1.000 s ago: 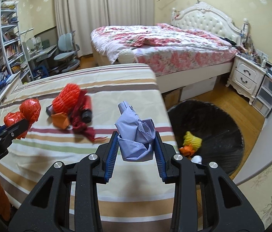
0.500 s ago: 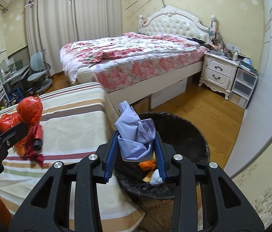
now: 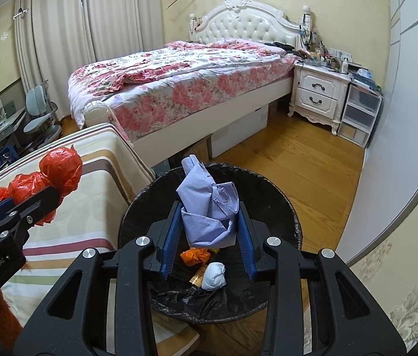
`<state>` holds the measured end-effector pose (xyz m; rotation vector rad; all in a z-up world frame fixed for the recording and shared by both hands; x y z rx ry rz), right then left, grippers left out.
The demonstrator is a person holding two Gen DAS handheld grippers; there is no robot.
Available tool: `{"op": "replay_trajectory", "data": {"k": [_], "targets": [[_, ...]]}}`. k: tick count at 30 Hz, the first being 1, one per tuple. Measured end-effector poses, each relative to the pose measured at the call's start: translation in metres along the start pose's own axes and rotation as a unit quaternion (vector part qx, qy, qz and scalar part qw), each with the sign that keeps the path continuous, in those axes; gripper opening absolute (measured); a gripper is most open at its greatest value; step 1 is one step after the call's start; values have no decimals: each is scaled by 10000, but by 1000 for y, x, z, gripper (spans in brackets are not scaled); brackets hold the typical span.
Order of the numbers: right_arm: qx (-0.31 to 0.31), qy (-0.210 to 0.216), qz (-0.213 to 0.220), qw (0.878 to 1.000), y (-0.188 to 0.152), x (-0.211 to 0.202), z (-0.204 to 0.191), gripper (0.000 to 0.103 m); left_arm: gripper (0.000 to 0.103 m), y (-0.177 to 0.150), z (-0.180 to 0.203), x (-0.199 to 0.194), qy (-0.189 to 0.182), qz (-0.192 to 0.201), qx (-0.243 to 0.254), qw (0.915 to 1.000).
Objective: Collect trash
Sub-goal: 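Carry both items over the black bin and open both tools to drop them, then move both tools back over the trash pile on the bed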
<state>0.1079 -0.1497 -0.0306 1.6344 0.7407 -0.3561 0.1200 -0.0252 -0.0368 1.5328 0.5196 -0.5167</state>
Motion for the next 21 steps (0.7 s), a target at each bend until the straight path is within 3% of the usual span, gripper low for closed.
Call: {"op": "replay_trajectory", "data": {"k": [16,18,19,21], "targets": [[194,-135,-82,9997,-1,19,24,36,44,-3,35,36,203,-97,404,9989],[221,-159,-98,9996,0,24,26,37,53,-4,34,41,227,-170,421,9987],[241,-226,-85,9994,-1,24,28,41,62,-5,34,42,260,-184,413,9986],[285,-290,-73,9991,-2,25,32,48,69,-6,31,43,294,-185,375,9987]]}}
Point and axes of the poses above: each gripper's, at about its wrist camera, not at the fingertips, and x roughly the way its jaws point, z to its right, y to its top, the point moved 5 cm from there along x, roughly the way its jaws point, and after that the axes turned 12 degrees about y, right-handed, at the moved point
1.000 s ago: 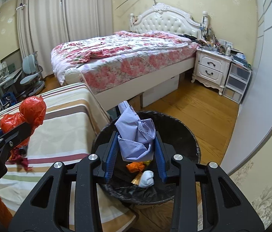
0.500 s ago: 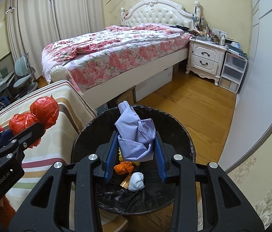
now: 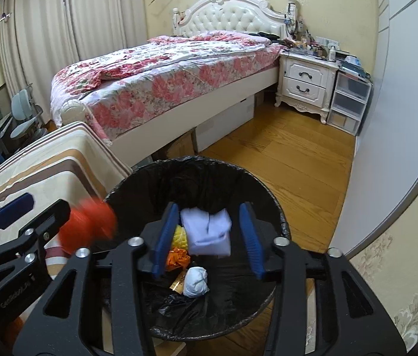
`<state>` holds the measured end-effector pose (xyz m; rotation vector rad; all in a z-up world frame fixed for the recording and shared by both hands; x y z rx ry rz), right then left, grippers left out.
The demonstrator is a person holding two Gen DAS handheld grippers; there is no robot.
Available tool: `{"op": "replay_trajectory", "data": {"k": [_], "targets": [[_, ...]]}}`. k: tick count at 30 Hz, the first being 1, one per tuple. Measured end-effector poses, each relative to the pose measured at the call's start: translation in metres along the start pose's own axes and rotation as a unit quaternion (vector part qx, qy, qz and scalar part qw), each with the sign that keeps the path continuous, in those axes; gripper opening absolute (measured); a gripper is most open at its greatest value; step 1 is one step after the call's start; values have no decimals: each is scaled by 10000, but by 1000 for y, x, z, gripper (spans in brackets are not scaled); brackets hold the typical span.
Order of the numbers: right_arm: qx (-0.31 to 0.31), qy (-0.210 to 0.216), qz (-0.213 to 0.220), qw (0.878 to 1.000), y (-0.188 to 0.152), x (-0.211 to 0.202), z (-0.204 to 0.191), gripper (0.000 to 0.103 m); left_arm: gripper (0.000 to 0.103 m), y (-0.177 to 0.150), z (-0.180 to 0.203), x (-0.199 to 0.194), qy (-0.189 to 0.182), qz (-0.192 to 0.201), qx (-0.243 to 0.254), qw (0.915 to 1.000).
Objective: Collect trash
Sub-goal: 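Move both tools back over the trash pile on the bed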
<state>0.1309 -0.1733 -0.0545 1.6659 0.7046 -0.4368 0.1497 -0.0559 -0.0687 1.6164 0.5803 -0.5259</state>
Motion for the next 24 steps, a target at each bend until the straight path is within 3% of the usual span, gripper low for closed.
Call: {"op": "replay_trajectory", "data": {"k": [24], "targets": [[-102,117,-151,9998,-19,-12,-24,54,73,-17,-42,-28,347,-100,-378,9986]]}}
Point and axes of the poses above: each gripper's, at about its wrist camera, not at the fingertips, and x roughly the way its jaws point, z to its right, y to its top, the point moved 5 cm from there along x, roughly the way its jaws point, and after that the axes turned 12 degrees about y, right-handed, at the moved point
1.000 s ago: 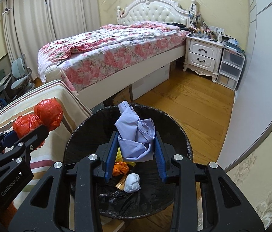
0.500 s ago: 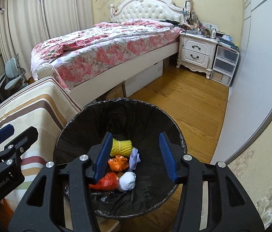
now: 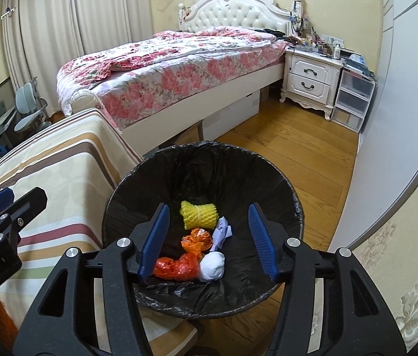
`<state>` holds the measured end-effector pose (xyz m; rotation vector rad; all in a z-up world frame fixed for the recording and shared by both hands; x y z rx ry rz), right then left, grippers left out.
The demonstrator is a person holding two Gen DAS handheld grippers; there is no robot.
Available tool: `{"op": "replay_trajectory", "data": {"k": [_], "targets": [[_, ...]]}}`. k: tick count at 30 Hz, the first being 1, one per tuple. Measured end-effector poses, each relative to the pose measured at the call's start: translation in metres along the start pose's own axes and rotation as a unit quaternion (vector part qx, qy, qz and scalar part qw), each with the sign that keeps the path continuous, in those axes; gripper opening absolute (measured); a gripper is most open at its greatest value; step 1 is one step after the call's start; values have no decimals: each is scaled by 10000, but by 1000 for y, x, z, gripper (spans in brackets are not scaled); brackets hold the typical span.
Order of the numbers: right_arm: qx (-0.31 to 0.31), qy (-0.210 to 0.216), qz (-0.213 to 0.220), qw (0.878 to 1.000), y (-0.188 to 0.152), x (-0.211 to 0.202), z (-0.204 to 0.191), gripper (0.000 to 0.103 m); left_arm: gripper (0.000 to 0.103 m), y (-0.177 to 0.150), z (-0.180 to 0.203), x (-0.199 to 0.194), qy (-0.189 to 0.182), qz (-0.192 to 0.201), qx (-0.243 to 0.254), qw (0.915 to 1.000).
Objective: Collect trash
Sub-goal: 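Move both tools back over the trash pile on the bed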
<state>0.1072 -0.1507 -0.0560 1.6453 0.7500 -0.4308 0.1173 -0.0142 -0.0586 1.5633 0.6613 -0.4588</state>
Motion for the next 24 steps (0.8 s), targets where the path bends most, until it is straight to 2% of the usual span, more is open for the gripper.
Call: {"op": "replay_trajectory", "data": {"k": [14,24], "targets": [[-397,475,-174,9979,-13,-2,-65,54,73,-21,-73,-23,488,-42,-415,9979],[-884,912,-265,9915,-25,-9,-128,55,74,-43,-138,-40,921,-99,-819,9923]]}}
Point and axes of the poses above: each gripper's, at about its wrist camera, not at the fingertips, and x roughly the way its jaws point, z to its right, y to its top, the point moved 5 cm from there along x, roughly the way its jaws point, and after that the axes turned 12 degrees about y, right-handed, at the moved point
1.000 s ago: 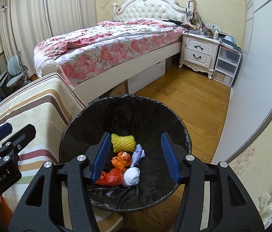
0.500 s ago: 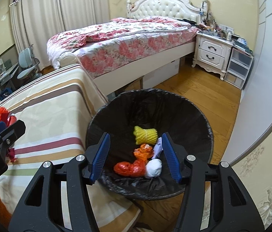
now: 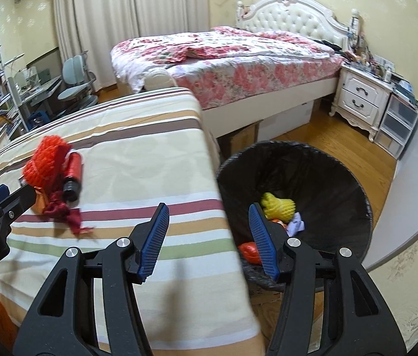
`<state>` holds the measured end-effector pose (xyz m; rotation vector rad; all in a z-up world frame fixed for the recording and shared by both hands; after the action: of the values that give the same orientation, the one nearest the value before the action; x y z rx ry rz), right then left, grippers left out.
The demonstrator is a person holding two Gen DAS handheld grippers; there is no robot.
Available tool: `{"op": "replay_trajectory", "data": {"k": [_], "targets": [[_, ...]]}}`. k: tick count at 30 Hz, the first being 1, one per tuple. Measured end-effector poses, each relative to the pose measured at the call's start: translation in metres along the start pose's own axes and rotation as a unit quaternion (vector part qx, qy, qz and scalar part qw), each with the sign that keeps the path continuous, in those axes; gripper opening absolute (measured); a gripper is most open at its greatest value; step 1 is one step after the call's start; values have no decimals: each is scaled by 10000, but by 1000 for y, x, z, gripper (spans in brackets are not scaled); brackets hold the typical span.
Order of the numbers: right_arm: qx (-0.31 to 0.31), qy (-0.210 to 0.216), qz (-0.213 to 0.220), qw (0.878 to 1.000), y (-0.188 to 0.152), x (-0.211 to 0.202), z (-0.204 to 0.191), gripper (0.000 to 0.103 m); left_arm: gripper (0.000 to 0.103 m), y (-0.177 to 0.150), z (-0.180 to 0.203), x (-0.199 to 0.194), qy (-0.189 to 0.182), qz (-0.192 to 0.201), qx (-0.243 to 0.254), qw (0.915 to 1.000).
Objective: Collect trash
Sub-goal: 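Move both tools back over the trash pile on the bed, then grasp the dark red ribbon with the right tool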
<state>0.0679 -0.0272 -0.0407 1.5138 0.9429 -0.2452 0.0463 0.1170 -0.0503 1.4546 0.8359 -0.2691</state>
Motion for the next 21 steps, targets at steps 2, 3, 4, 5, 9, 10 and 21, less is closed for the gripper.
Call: {"op": "replay_trajectory", "data": {"k": [2,3,4,5,9,10,21], "targets": [[-98,72,-25,9999,0,2,-12,55,73,-3,-14,1,87,-35,-94,9999],[-153,119,-39,9998,0,3,-19,55,73,-5,-21,2,139,-53,-134,9998],[-201,156,-49,9997,0,3,-25,55,73,-7,-28,2,194,-70,-179,9996],[-251,191,-59,9995,0,4,-32,55,73,-8,-35,2,229,-79,-215,9995],[-453,355,-122,9983,-1,8,-57,55,73,-14,-60,5,403,-143,-369,9984],[-497,406,-149,9978,-1,10,-63,55,73,-16,-65,6,443,-166,-415,9980],[-1001,850,-444,9903,-9,26,-124,54,73,-32,-115,14,761,-359,-775,9934]]}}
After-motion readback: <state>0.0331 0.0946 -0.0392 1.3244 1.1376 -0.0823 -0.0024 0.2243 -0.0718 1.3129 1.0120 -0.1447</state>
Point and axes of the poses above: each gripper's, at about its wrist camera, not at the fingertips, and x roughly the way its jaws point, z to its right, y to its top, the point moved 5 cm from there along x, roughly the way its jaws point, and after that the axes turned 12 degrees about y, right-handed, at the moved point
